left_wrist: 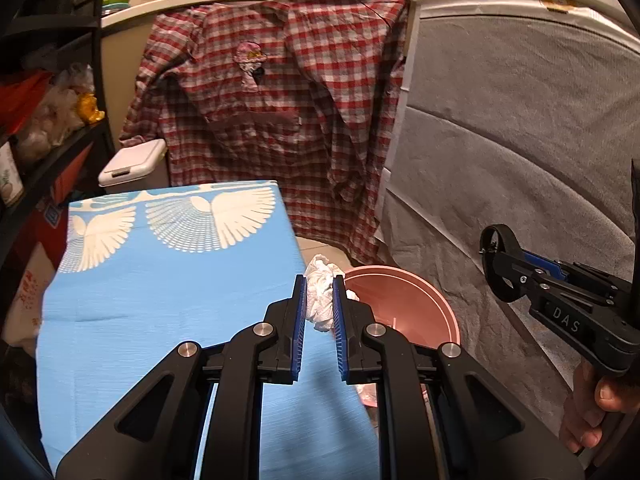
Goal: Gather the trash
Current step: 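Carry the hair band and tissue over the pink bin with both grippers, then open both grippers to drop the band and tissue into the bin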
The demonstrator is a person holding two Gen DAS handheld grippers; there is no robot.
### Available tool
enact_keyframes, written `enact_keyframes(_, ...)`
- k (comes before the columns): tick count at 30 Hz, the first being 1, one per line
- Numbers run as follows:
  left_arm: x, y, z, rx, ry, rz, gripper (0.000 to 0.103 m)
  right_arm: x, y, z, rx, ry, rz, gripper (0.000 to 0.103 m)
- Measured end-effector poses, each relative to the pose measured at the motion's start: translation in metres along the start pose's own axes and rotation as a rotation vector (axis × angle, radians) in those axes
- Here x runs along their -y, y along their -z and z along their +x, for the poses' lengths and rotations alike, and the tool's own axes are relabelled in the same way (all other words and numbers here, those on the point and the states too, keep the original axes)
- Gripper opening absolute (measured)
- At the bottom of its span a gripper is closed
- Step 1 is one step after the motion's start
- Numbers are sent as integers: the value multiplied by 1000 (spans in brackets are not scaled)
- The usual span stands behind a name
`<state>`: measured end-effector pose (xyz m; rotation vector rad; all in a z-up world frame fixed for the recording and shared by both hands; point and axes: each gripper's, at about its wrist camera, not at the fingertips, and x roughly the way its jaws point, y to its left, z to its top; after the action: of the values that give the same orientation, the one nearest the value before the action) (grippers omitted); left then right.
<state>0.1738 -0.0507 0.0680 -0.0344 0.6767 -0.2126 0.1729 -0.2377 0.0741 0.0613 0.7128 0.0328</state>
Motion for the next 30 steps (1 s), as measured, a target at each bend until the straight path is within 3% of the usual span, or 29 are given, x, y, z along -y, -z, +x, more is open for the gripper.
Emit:
enact_keyframes(27, 38, 7, 67, -89, 84, 49, 14, 7, -3, 37, -45, 17, -10, 25)
enact_keyframes(30, 40, 6, 68, -83, 87, 54, 27, 11, -3, 39, -44, 29, 0, 35)
